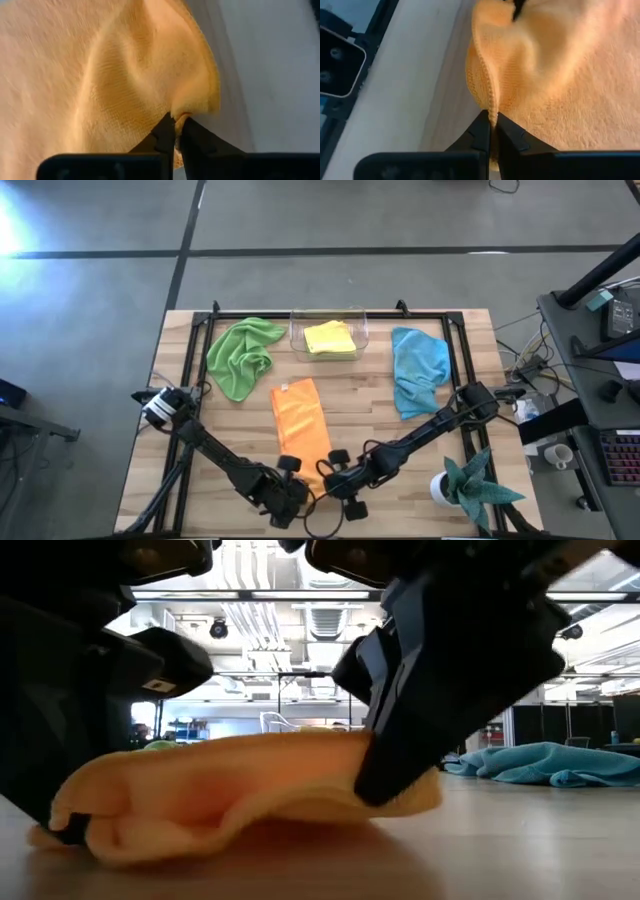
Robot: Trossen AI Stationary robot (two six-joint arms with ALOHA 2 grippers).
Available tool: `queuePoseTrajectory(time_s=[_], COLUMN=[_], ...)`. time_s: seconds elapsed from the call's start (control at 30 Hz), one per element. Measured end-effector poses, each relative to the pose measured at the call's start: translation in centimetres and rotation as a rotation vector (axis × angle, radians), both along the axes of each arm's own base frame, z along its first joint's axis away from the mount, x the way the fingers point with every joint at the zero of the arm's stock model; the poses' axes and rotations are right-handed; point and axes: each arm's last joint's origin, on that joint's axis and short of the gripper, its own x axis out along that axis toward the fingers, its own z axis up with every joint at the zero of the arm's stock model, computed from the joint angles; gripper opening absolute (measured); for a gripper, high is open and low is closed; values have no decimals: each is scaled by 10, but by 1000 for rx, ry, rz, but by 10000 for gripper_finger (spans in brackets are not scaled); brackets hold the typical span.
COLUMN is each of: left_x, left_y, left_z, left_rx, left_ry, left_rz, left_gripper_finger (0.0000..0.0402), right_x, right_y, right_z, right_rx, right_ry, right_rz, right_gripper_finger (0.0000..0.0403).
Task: Fold microfiber towels
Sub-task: Fold the orange microfiber towel into the transparent bin
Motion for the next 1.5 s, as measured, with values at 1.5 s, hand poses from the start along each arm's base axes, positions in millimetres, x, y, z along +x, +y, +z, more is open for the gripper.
queuePoseTrajectory(time_s=[1.5], left_x=[-19], left_y=[31], left_z=[105], left_rx=[-47], left_ry=[-92], left_rz=[373], left_gripper_finger=[0], right_x=[15], right_y=[-2], right_z=[110], right_rx=[-54], right_ry=[88], right_rz=[-571], right_gripper_finger=[9])
